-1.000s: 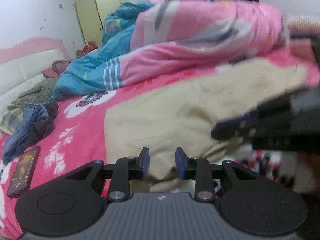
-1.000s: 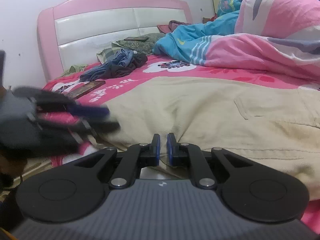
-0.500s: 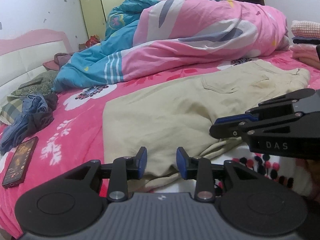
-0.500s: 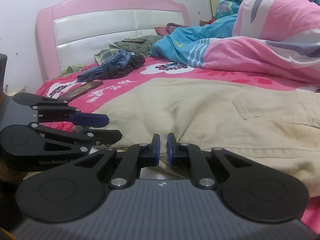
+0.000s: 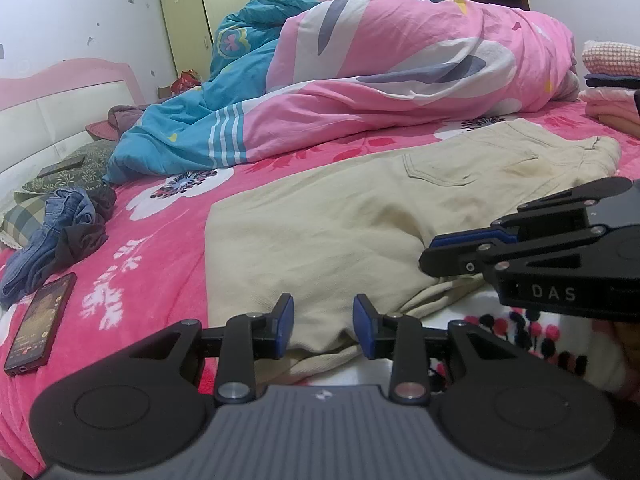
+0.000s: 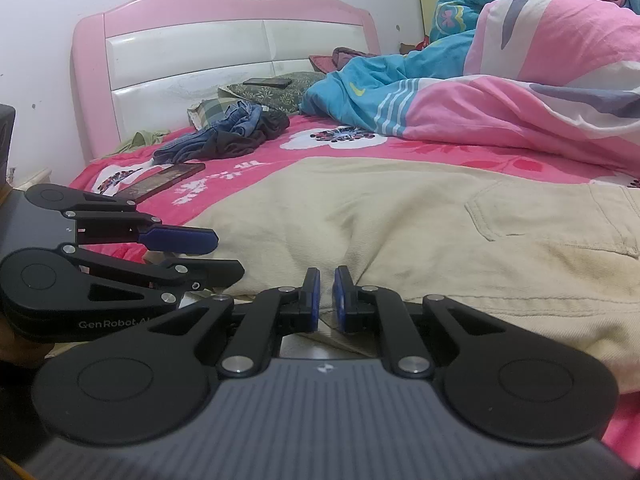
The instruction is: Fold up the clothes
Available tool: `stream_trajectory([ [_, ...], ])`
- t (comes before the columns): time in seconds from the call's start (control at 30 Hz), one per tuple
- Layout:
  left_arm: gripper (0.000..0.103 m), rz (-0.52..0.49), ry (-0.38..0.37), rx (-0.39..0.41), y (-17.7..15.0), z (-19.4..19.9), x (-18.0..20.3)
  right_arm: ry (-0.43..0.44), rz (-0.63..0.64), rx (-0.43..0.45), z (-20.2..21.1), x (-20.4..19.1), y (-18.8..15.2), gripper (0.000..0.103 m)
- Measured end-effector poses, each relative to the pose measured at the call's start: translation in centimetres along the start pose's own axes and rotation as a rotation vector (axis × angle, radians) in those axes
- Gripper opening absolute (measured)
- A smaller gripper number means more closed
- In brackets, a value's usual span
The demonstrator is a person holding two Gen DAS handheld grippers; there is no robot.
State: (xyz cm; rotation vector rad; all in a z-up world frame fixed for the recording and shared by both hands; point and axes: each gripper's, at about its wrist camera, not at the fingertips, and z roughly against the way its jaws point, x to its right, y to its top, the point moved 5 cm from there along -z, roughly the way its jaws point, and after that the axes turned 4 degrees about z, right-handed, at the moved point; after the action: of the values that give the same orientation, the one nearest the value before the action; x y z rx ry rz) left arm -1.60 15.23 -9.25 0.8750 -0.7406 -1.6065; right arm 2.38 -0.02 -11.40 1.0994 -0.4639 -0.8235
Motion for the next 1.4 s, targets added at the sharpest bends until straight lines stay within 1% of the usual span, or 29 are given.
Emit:
stream_trajectory([
  [1.4,0.034,-0.007,0.007,-0.003,-0.04,0.07,0.26,-0.009,0.016,0.009,0.07,-0.32,-0.09,0.007],
])
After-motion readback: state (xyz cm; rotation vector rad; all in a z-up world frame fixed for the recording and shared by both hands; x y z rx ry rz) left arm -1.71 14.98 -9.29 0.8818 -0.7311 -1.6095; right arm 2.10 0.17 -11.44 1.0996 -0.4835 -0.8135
